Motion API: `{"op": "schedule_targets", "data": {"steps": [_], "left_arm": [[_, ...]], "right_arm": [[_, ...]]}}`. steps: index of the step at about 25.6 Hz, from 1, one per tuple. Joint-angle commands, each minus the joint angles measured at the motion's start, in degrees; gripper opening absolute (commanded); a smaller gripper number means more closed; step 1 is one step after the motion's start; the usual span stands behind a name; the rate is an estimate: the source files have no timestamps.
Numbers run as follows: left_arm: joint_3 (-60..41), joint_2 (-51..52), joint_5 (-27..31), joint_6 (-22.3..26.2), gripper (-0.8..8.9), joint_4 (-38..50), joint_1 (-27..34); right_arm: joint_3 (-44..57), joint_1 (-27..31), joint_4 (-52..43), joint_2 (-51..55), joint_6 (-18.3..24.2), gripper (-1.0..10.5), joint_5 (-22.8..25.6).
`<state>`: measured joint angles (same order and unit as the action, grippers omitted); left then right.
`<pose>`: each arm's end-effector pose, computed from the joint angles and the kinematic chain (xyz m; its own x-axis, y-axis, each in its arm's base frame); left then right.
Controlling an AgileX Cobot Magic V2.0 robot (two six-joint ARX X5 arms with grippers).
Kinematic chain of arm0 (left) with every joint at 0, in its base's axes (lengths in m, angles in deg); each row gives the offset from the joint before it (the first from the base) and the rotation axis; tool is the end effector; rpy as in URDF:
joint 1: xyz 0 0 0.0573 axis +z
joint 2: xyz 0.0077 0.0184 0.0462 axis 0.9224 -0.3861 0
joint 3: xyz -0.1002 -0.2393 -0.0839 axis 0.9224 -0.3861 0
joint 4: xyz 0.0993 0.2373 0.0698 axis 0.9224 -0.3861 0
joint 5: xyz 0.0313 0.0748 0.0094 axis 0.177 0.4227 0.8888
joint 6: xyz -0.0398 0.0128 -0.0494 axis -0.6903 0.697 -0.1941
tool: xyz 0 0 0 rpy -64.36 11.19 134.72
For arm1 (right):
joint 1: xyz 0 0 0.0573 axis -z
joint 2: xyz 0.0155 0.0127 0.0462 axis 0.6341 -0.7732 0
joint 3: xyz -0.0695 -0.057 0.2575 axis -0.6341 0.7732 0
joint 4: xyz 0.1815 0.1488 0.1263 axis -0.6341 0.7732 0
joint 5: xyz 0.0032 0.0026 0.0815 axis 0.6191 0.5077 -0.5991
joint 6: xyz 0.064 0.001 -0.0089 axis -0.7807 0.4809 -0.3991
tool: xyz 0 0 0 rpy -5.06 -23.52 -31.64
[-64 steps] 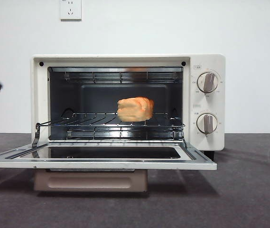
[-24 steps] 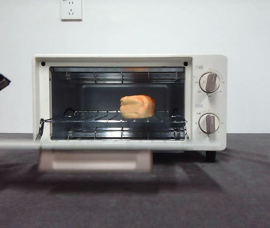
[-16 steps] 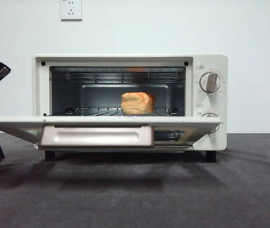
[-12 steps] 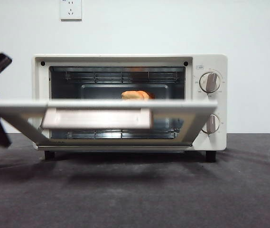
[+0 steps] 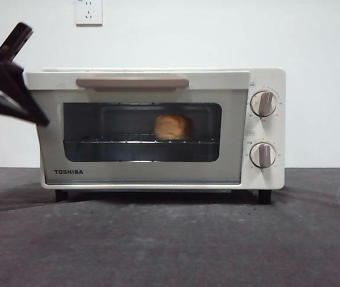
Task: The left arm flap open the oven, the right arm pick bread and place it into oven, the left arm flap close the oven
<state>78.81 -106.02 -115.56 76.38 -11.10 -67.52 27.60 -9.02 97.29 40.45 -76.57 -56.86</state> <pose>0.3115 -0.0367 0.2322 0.2590 -0.7740 -0.5778 0.1087 0.6178 -0.7788 0.0567 0.0599 0.3576 0.6092 0.6004 -0.5180 -0.5299 0.7942 0.2973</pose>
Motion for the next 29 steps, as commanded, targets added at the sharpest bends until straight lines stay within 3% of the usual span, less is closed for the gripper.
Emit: {"op": "schedule_targets", "data": {"steps": [1, 9, 22, 26, 29], "left_arm": [[3.80, -0.04, -0.48, -0.02, 0.17, 0.96, -0.11], [8.81, 3.48, -0.48, 0.55, 0.17, 0.70, -0.46], [8.81, 24.15, 0.20, 10.88, 0.17, -7.28, -4.59], [8.79, 31.06, 7.19, 16.11, 0.17, -12.11, -7.39], [8.79, 35.69, 15.82, 15.34, 0.17, -13.33, -8.63]], "right_arm": [[-0.85, -0.57, -0.96, -0.22, 0.22, 0.2, 0.22], [-0.85, -0.57, -1.07, -0.24, 0.24, 0.2, 0.22], [-0.85, -0.57, -2.73, -0.24, 0.52, 0.2, 0.31], [-0.85, -0.57, -3.67, -0.28, 2.08, 0.2, 2.80], [-0.85, -0.57, -3.67, -0.28, 3.93, 0.2, 5.99]]}}
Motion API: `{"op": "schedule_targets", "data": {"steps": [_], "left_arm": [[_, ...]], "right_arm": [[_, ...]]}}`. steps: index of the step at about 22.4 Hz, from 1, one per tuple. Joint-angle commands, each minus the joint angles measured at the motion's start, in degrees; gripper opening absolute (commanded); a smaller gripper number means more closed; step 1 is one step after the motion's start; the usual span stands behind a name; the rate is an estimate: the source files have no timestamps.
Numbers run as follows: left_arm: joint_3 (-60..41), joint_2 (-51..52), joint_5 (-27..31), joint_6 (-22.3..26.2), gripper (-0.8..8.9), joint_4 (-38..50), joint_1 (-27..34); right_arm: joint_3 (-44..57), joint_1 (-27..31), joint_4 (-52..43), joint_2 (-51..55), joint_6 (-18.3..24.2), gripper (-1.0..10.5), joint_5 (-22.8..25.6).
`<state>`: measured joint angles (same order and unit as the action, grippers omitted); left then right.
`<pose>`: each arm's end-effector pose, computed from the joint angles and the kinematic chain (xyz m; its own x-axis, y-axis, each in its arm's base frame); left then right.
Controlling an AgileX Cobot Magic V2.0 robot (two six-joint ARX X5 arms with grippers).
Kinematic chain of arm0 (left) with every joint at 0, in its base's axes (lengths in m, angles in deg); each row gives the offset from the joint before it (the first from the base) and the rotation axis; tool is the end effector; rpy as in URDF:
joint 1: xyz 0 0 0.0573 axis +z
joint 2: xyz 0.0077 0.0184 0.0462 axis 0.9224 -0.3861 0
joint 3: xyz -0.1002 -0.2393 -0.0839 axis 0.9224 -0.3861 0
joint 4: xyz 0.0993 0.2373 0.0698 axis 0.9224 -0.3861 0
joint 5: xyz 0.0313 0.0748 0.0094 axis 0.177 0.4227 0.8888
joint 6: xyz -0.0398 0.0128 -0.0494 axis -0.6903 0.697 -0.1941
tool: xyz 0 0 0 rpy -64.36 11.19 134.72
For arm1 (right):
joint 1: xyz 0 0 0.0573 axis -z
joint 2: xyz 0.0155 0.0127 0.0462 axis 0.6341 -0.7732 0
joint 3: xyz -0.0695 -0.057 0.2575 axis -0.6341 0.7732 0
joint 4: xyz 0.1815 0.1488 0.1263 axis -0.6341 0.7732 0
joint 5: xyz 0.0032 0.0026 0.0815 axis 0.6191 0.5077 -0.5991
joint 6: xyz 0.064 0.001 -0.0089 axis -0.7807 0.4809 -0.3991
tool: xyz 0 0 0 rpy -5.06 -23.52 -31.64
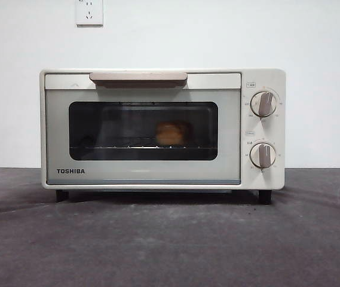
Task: The left arm flap open the oven, the right arm pick bread and place it into oven, the left arm flap close the oven
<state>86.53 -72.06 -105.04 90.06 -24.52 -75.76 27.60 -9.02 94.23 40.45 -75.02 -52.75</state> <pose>0.1674 -0.0548 0.3939 0.5066 -0.7267 -0.4639 0.6263 0.6800 -0.3813 0.0610 0.0597 0.3630 0.6763 0.5684 -0.4686 -0.5119 0.8201 0.2558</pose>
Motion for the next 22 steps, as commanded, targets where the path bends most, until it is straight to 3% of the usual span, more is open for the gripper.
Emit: {"op": "schedule_targets", "data": {"steps": [1, 6, 12, 22], "left_arm": [[1.07, 3.23, 7.80, 1.20, 0.17, -0.17, -0.59], [1.07, 8.79, 15.19, -0.11, 0.17, -0.57, -0.61], [1.07, 11.15, 15.58, -1.22, 0.20, -0.85, -0.61], [1.07, 11.74, 15.61, -1.95, 0.20, -0.46, -0.61]], "right_arm": [[-0.83, -0.57, -0.61, -0.28, 3.02, 0.2, 3.17], [-0.83, -0.57, -0.68, -0.28, 5.27, 0.2, 6.73], [-0.83, -0.57, -0.85, -0.26, 5.07, 0.2, 11.34], [-0.85, -0.57, -0.81, -0.22, 5.09, 0.2, 11.32]]}}
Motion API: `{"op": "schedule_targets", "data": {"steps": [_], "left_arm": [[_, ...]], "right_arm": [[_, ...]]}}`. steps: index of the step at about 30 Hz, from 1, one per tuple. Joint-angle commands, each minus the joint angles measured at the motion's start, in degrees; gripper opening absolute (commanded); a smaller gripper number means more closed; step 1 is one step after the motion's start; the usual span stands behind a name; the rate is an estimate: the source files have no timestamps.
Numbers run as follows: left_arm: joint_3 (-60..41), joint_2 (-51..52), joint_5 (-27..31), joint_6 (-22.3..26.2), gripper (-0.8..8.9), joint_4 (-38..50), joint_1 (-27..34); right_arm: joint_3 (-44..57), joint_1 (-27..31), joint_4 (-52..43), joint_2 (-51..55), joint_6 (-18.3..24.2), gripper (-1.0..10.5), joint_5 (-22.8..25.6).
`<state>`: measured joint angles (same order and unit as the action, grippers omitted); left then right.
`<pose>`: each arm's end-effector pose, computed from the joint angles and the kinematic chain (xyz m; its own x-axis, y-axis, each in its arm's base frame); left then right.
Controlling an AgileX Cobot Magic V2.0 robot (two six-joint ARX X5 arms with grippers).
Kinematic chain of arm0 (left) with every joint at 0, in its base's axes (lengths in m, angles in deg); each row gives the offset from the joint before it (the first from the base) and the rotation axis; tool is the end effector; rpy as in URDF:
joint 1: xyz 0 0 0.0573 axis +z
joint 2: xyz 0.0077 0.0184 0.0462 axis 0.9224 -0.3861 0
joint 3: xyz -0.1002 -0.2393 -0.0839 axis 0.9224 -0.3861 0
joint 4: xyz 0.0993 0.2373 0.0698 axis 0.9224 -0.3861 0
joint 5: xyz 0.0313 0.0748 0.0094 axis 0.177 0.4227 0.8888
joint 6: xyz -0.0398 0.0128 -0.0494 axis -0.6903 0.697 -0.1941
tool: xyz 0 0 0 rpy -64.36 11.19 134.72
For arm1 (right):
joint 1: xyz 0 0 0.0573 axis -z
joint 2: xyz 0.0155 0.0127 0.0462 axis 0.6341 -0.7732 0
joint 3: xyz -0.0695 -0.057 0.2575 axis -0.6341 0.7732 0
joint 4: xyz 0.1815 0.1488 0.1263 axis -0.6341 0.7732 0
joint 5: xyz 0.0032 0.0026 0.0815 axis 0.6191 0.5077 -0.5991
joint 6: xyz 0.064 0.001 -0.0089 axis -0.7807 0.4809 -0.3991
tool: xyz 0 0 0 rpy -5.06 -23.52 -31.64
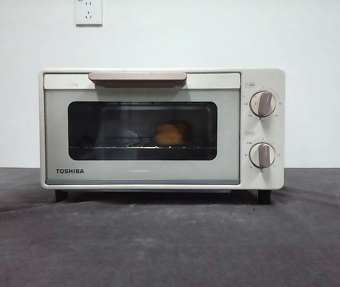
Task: The left arm flap open the oven, the right arm pick bread and place it into oven, the left arm flap close the oven
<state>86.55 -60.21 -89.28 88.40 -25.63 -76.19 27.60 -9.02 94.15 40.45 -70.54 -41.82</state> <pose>0.1116 -0.0366 0.4146 0.7413 -0.5333 -0.4076 0.4975 0.8442 -0.1998 0.0663 0.0528 0.3641 0.7908 0.4176 -0.4474 -0.4171 0.9027 0.1053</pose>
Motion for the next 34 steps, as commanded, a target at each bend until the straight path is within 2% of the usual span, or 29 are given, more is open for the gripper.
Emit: {"op": "schedule_targets", "data": {"steps": [1, 13, 16, 18, 23, 26, 30, 34], "left_arm": [[1.05, -0.11, -0.15, -0.28, 0.20, 0.66, -0.17], [-1.49, 1.86, -0.39, -0.15, 0.19, 1.27, 1.81], [-10.32, 6.95, -0.26, -0.09, 0.21, 7.69, 3.93], [-19.71, 12.09, 0.92, 0.28, 0.20, 14.75, 5.38], [-42.32, 24.39, 9.73, -0.22, 0.20, 33.68, 6.86], [-52.50, 30.56, 14.25, -1.27, 0.20, 42.12, 6.86], [-61.16, 36.15, 18.78, -3.17, 0.20, 48.28, 6.86], [-65.09, 39.06, 24.00, -5.29, 0.20, 49.00, 6.86]], "right_arm": [[-0.85, -0.57, -0.74, -0.22, 0.61, 0.2, 0.42], [-0.85, -0.57, -0.74, -0.22, 0.61, 0.2, 0.39], [-0.85, -0.57, -0.74, -0.22, 0.61, 0.2, 0.42], [-0.85, -0.57, -0.74, -0.22, 0.61, 0.2, 0.39], [-0.85, -0.57, -0.74, -0.22, 0.61, 0.2, 0.39], [-0.85, -0.57, -0.72, -0.22, 0.61, 0.2, 0.42], [-0.85, -0.57, -0.74, -0.22, 0.61, 0.2, 0.39], [-0.85, -0.57, -0.74, -0.22, 0.61, 0.2, 0.39]]}}
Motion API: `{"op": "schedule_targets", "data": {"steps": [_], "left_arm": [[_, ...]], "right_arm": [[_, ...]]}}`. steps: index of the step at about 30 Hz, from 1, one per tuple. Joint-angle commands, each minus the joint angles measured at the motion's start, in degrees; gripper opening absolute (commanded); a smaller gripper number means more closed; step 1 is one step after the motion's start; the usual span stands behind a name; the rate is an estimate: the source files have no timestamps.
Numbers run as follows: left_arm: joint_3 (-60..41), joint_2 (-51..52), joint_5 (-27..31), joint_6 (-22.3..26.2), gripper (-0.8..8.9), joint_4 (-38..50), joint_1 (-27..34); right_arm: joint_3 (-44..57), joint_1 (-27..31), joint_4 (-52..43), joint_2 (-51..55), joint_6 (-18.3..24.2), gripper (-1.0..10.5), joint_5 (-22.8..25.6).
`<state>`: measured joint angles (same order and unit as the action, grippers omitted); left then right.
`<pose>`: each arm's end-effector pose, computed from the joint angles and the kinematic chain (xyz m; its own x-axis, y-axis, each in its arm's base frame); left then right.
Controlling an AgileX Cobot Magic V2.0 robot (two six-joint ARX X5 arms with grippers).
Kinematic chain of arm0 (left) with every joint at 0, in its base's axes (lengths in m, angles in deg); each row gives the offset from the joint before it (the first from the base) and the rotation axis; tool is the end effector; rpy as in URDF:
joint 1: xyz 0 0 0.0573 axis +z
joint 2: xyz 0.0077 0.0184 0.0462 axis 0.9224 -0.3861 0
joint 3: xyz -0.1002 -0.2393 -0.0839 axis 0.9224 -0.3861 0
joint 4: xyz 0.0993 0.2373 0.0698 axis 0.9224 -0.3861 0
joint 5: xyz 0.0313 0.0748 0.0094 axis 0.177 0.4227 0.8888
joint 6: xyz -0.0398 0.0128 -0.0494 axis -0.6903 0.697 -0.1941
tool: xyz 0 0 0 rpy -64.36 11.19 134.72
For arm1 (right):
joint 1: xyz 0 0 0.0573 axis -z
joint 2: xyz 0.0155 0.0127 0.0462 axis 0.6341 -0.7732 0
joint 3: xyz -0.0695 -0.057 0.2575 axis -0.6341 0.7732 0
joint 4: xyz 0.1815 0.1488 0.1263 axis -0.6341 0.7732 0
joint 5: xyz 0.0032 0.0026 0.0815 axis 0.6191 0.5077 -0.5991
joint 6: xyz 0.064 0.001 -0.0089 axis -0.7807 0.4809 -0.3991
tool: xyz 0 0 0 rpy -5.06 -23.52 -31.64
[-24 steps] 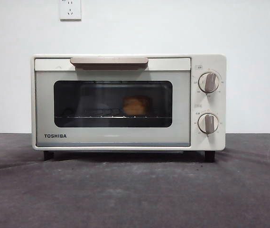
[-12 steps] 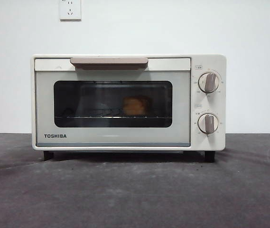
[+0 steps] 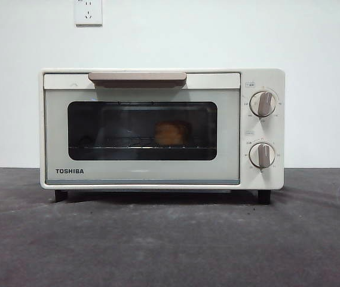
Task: The left arm flap open the oven, the right arm pick bread and place it into oven, the left arm flap close the oven
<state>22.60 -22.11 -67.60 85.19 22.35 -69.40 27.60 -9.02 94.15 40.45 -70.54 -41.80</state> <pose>0.1178 -0.0064 0.1866 0.9935 -0.0831 -0.0774 0.0772 0.9941 -0.0767 0.0663 0.0528 0.3641 0.7910 0.4173 -0.4474 -0.4168 0.9029 0.1052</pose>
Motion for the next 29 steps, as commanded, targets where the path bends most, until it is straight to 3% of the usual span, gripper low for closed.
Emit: {"op": "schedule_targets", "data": {"steps": [1, 7, 29], "left_arm": [[-1.90, 1.57, 3.67, -2.80, 0.20, 1.16, 0.07], [-6.14, 4.02, 5.68, -3.58, 0.21, 2.78, 0.07], [-6.14, 4.02, 5.68, -3.58, 0.20, -0.20, 0.07]], "right_arm": [[-0.85, -0.57, -0.74, -0.22, 0.61, 0.2, 0.37], [-0.85, -0.57, -0.70, -0.22, 0.61, 0.2, 0.37], [-0.85, -0.57, -0.72, -0.22, 0.61, 0.2, 0.37]]}}
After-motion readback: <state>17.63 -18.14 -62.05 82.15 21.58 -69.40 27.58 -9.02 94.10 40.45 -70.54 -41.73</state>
